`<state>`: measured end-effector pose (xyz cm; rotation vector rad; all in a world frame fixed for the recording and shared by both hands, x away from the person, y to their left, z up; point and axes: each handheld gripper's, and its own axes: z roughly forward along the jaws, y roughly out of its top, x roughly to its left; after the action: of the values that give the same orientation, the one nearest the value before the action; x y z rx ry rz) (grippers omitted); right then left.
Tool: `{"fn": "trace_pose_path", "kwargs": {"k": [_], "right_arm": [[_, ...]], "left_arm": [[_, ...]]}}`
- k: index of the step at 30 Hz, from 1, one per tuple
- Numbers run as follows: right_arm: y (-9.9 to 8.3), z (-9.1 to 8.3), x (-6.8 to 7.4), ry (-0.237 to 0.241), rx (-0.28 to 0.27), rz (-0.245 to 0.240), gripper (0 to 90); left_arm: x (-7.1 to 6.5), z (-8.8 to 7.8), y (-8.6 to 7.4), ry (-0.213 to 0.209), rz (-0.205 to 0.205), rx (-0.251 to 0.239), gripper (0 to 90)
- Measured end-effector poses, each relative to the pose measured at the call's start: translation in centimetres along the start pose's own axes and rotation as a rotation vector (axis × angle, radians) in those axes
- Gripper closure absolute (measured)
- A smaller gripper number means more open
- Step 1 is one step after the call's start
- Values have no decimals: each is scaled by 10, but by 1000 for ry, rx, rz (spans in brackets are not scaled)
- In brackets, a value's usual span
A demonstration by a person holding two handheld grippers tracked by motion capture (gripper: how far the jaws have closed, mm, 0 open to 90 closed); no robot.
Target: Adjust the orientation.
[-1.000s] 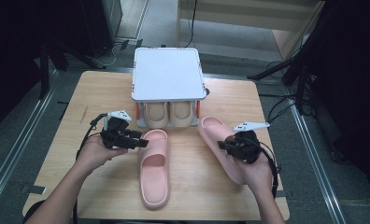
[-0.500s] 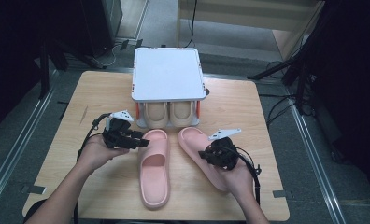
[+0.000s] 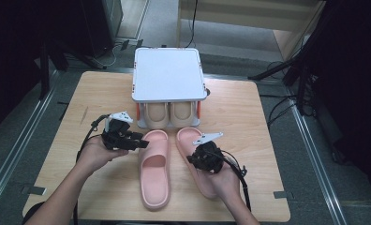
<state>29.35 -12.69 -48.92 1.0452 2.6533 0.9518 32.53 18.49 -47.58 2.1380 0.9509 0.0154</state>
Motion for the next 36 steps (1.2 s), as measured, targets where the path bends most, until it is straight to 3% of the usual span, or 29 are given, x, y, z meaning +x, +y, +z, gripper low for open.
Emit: {"fn": "trace_pose_path", "kwargs": {"k": [14,19,22,24,26,28,29,30,32,36], "right_arm": [[9,11,9,48,-19,11,771],[13,15,20,35,-23,-41,757],[13,16,19,51,-29,-28,719],[12,11,15,65,-34,-11,690],[12,7,13,71,-38,-6,685],[6,-9,6,104,-57,28,672],[4,-15,3,130,-62,52,687],[4,-15,3,130,-62,52,687],[-1,-31,-6,125,-92,60,779],[-4,-44,-25,64,-126,77,839]], "left_arm": [[-4,-3,-8,6,2,6,531],[-3,-5,-12,11,-6,2,530],[-3,-6,-12,11,-7,1,530],[-2,-10,-15,8,-15,-5,539],[-2,-12,-17,4,-9,-11,605],[0,-15,-21,3,5,-17,653],[4,-16,-21,-2,-30,-11,674],[4,-16,-21,-2,-30,-11,687],[6,-15,-23,-2,-32,-3,696],[9,-10,-26,17,-36,27,708]]}}
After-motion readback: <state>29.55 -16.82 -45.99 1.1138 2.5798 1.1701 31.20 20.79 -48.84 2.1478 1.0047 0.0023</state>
